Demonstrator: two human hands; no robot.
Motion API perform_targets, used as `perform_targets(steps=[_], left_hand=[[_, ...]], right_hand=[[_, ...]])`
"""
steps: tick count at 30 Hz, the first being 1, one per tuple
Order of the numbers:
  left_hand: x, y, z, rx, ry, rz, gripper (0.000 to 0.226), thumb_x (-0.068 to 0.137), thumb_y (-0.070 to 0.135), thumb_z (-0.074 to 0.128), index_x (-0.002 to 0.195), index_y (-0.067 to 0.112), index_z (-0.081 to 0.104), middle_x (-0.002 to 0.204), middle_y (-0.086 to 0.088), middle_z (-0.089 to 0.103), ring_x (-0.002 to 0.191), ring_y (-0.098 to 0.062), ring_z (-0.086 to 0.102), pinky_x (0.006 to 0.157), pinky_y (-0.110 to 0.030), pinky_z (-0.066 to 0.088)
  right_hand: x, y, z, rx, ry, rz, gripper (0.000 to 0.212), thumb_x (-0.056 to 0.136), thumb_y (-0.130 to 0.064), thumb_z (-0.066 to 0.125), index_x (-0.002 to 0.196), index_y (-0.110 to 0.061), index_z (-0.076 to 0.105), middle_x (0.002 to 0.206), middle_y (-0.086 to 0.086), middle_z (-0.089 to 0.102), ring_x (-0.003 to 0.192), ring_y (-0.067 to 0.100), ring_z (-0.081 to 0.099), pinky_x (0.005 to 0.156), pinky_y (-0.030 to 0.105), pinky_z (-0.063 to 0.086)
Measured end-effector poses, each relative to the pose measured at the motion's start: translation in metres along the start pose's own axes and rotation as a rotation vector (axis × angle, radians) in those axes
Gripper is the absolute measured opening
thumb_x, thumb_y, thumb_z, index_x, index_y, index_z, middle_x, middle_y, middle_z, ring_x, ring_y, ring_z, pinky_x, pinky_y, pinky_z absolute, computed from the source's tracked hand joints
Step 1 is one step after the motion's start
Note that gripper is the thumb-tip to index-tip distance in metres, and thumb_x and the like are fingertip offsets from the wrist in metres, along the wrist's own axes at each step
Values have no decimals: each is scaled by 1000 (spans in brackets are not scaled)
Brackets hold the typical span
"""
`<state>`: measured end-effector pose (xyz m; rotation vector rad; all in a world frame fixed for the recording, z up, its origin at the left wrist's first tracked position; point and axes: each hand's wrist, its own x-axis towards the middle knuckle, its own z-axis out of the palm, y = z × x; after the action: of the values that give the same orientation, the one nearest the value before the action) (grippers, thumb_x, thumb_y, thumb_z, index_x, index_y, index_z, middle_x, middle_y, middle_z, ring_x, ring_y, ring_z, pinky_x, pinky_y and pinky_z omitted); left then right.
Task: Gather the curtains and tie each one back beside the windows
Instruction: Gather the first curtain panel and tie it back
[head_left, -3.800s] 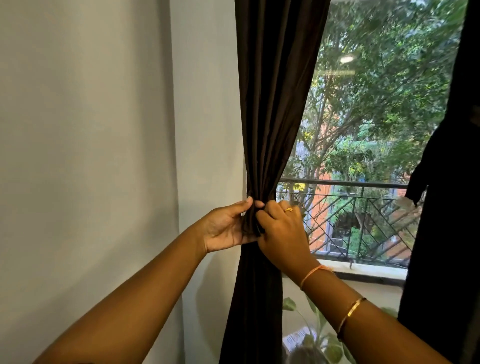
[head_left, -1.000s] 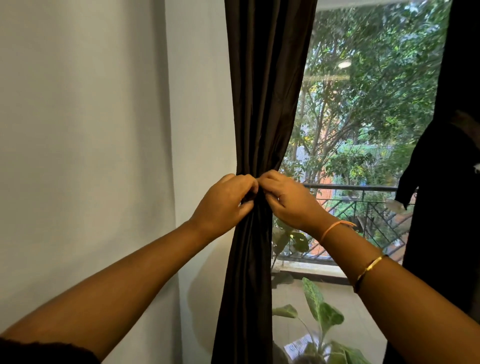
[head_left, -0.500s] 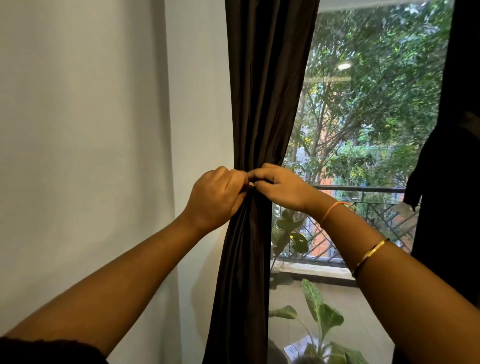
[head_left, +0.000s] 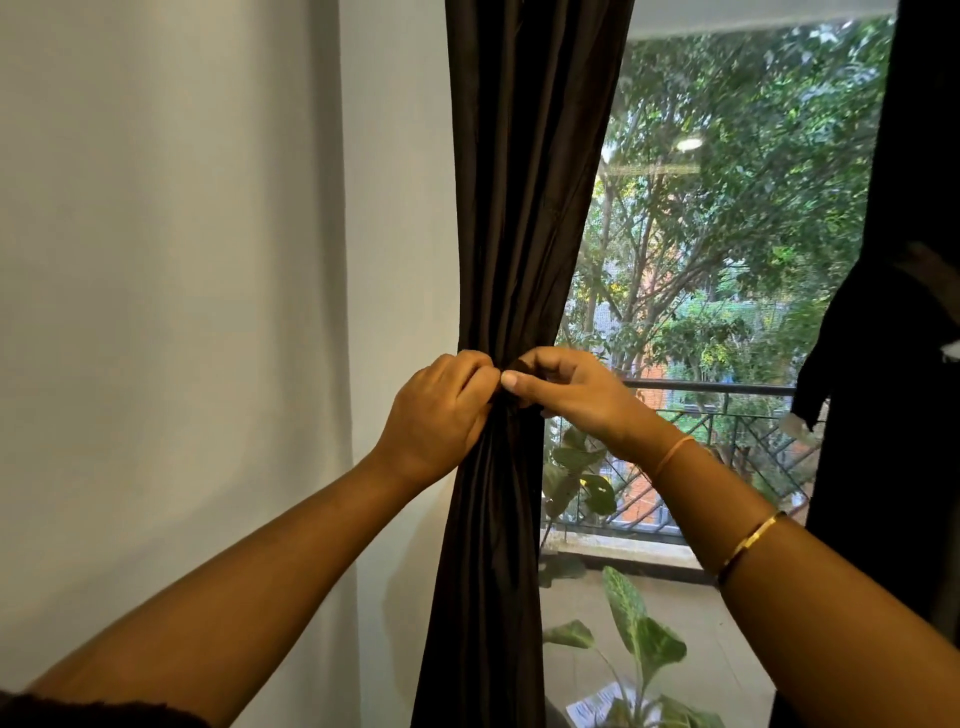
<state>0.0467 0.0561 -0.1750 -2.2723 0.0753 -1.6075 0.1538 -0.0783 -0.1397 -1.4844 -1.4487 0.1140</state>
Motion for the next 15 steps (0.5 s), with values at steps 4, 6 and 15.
perform_targets(steps=[4, 6, 15], left_hand=[[1, 4, 0, -49, -33, -32, 8, 82, 10, 62, 84, 2, 64, 85, -14, 65, 69, -28, 62, 57, -32, 55], [2, 7, -1, -78, -57, -48, 11, 76, 7, 72, 82, 2, 64, 84, -14, 64, 70, -28, 62, 56, -35, 55], [-5, 20, -5, -179, -99, -152, 13, 75, 13, 76, 73, 4, 66, 70, -8, 60, 62, -20, 56, 58, -19, 41]], right_hand=[[2, 11, 13, 52, 174, -81, 15, 89, -6, 58, 81, 6, 56, 71, 12, 46, 66, 18, 42, 61, 24, 35], [2, 17, 16, 29, 251, -87, 15, 90, -5, 57, 78, 4, 55, 69, 9, 47, 66, 15, 43, 61, 24, 36], [-20, 39, 47, 402, 695, 60, 10, 93, -7, 54, 83, -8, 56, 98, 20, 59, 90, 34, 63, 87, 48, 54]])
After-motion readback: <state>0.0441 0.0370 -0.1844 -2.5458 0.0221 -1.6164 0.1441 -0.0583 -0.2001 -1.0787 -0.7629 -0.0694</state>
